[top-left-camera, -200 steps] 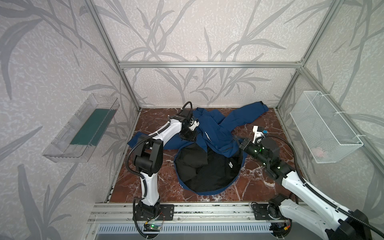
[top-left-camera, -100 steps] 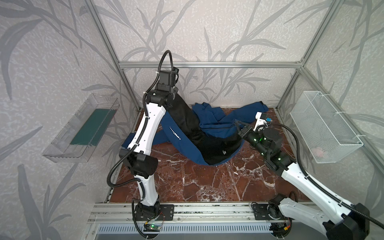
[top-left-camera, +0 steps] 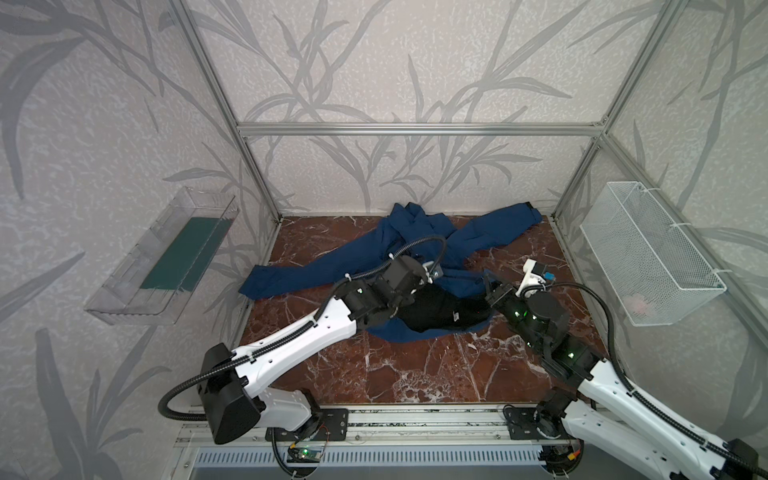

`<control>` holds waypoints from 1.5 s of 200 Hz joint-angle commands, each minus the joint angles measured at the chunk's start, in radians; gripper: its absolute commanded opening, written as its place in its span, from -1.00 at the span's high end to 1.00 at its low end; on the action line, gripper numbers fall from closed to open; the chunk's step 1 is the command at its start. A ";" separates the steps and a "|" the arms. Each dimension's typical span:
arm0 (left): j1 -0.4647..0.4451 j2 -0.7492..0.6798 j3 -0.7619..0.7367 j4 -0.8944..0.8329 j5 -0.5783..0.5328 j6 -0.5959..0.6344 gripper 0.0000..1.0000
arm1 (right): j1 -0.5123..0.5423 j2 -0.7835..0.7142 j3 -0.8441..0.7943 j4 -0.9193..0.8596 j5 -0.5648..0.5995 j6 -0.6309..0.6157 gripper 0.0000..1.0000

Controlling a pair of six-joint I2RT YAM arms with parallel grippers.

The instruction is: Zip up the jacket

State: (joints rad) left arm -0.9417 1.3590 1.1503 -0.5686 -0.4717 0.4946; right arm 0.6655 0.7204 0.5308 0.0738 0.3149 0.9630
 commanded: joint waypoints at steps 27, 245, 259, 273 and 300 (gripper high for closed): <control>-0.203 0.052 -0.049 0.006 0.111 -0.335 0.93 | -0.001 -0.105 -0.104 -0.077 0.046 0.047 1.00; -0.600 0.066 -0.742 1.280 -0.318 -2.559 -0.49 | -0.073 -0.190 -0.167 -0.047 -0.116 0.053 1.00; -0.620 0.184 -0.730 1.406 -0.327 -2.603 -0.49 | -0.076 -0.202 -0.159 -0.058 -0.115 0.045 1.00; -0.634 0.314 -0.712 1.564 -0.337 -2.630 -0.49 | -0.078 -0.205 -0.153 -0.061 -0.121 0.039 1.00; -0.662 0.597 -0.687 1.977 -0.420 -2.621 -0.98 | -0.085 -0.217 -0.146 -0.065 -0.135 0.035 1.00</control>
State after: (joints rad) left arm -1.5845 1.7828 0.4400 0.9794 -0.7727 -2.0232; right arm 0.5888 0.5217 0.3668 0.0013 0.1913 1.0187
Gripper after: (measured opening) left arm 0.838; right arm 0.061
